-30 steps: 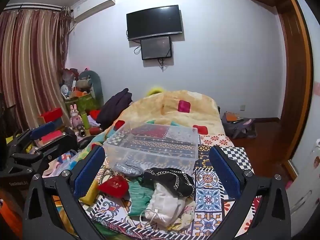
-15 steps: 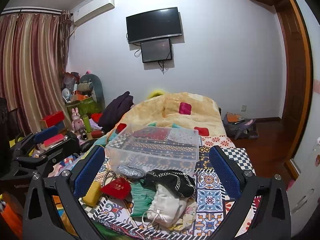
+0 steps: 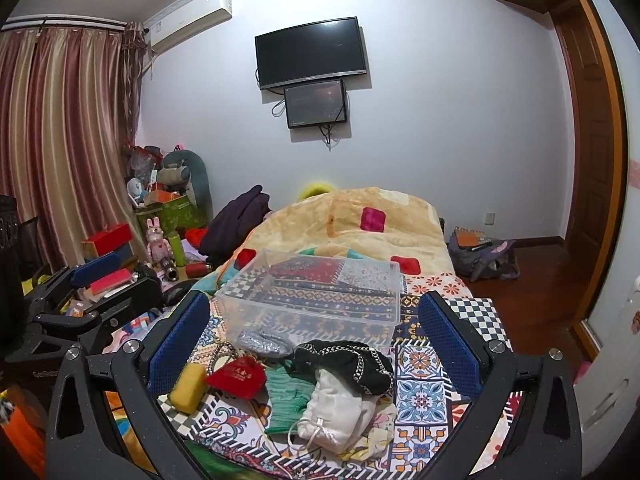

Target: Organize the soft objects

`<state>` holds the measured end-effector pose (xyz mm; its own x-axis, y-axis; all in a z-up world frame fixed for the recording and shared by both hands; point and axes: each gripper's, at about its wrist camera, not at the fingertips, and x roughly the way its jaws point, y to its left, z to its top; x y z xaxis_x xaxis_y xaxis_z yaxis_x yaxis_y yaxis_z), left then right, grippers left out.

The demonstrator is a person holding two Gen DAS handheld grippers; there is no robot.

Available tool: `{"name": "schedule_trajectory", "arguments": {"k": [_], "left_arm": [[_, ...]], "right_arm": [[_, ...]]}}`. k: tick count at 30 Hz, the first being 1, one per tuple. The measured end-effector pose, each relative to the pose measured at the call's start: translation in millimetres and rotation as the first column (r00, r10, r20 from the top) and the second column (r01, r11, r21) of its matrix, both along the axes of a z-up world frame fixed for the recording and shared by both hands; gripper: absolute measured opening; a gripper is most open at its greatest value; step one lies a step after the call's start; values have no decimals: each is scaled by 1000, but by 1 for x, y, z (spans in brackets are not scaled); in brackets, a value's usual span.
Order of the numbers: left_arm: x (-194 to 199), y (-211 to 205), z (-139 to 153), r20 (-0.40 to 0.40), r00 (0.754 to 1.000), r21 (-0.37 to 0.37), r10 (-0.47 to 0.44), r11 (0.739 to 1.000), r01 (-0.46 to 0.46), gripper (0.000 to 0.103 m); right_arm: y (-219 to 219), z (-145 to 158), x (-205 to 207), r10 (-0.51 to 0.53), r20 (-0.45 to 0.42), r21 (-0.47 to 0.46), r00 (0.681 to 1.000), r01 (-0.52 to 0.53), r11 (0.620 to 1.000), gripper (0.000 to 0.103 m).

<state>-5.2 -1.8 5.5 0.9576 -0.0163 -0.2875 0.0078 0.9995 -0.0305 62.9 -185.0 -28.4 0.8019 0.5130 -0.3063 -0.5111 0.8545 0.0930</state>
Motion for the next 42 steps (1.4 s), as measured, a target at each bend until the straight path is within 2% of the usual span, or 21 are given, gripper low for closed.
{"name": "schedule_trajectory", "arguments": {"k": [42], "left_arm": [[-3,-2,0,2,1000,-11,-10,1000,10,103]], "right_arm": [[-1,-1,-5,10,21,16,1000,-10,1000,103]]}}
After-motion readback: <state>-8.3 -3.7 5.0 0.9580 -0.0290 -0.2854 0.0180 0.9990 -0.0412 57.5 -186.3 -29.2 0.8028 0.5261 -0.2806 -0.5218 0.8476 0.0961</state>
